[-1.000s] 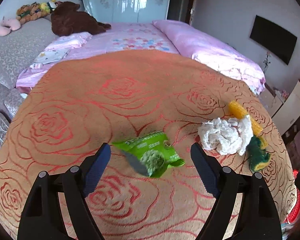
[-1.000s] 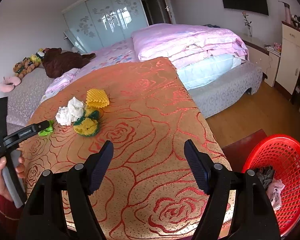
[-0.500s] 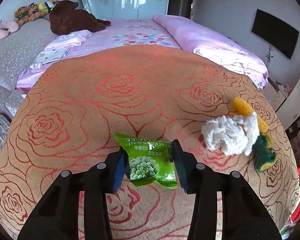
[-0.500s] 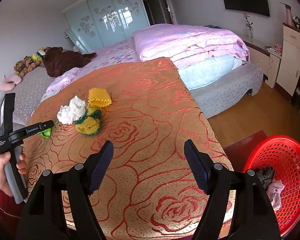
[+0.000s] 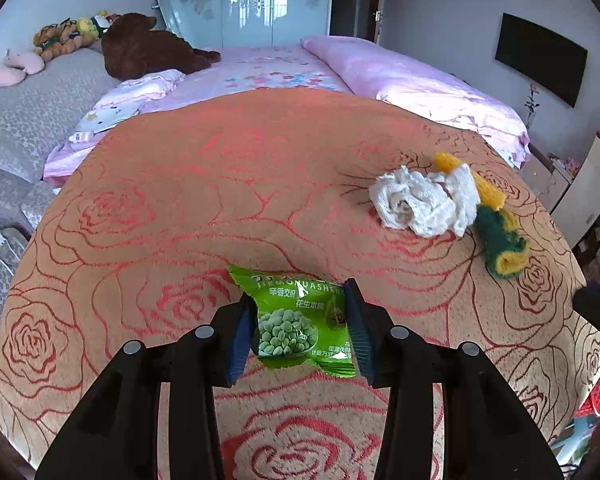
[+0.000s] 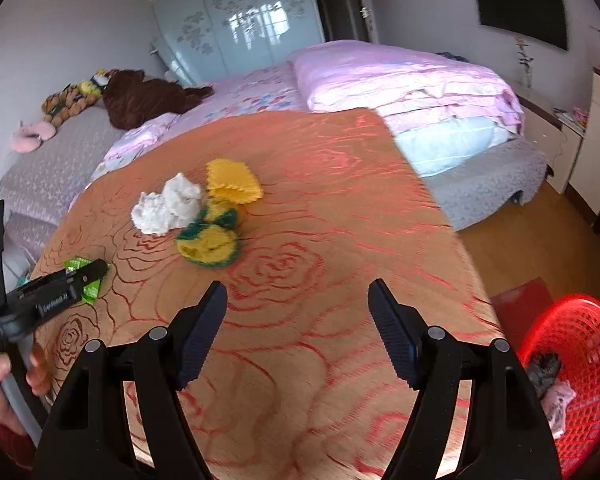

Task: Collect trash
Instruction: 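Close the right tool on the green-and-yellow knitted scrubber and lift it, then carry the green packet and scrubber over the red wastebasket with both tools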

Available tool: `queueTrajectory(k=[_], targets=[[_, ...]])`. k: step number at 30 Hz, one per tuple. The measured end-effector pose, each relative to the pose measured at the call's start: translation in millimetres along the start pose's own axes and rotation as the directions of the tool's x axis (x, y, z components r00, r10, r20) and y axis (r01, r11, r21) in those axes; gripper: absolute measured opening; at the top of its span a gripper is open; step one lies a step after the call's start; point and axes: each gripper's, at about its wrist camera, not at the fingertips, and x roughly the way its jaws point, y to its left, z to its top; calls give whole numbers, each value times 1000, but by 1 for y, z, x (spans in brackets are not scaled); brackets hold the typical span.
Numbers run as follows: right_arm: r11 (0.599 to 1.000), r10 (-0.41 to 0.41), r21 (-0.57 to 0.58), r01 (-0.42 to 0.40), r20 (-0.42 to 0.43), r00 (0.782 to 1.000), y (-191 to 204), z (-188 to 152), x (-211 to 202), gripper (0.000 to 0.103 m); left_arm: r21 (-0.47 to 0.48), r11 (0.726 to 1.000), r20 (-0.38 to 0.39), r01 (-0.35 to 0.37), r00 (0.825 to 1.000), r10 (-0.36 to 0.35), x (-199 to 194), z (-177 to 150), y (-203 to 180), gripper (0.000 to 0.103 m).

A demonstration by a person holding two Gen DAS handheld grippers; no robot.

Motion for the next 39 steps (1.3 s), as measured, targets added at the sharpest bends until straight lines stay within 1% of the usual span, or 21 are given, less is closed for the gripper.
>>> queueTrajectory(k=[9,12,16,17,18,19,20,21,24,29,34,39], targets=[[994,46,-97,-49,-37,998,53,26,40,71,22,1000,31,-20,999,19,-1,-7,-5,41],[992,43,-114,-48,-47,998,65,34,54,71,16,1000,33,-13,999,13,-1,-8,-3,41],[992,14,-128,-21,-59,998,71,39,69,70,8,1000,34,-3,999,2,-1,-8,1,41],[991,1,-130,-10,-65,998,72,40,74,65,7,1000,35,-2,999,1,-1,-8,1,41],[991,-6,-131,-3,-75,997,72,40,77,57,7,1000,35,-1,999,1,-1,-8,1,41],[992,-6,-126,-5,-86,996,71,39,81,53,7,1000,35,-1,999,1,-1,-8,2,41],[992,-6,-124,-5,-86,996,69,38,80,48,6,1000,35,-1,999,1,-1,-8,2,41],[992,-8,-127,-3,-81,997,68,38,79,45,6,1000,35,-2,999,1,-1,-8,2,41],[991,-3,-135,-7,-71,997,67,35,73,41,6,1000,36,-2,999,2,-1,-8,2,41],[993,22,-118,-30,-70,997,58,26,63,39,-3,1000,36,4,999,-4,-3,-7,2,41],[994,32,-107,-38,-62,998,48,14,49,38,-13,1000,38,2,999,-1,-4,-6,2,41],[994,27,-103,-31,-47,999,42,3,35,38,-37,999,35,20,999,-18,-6,-7,5,41]])
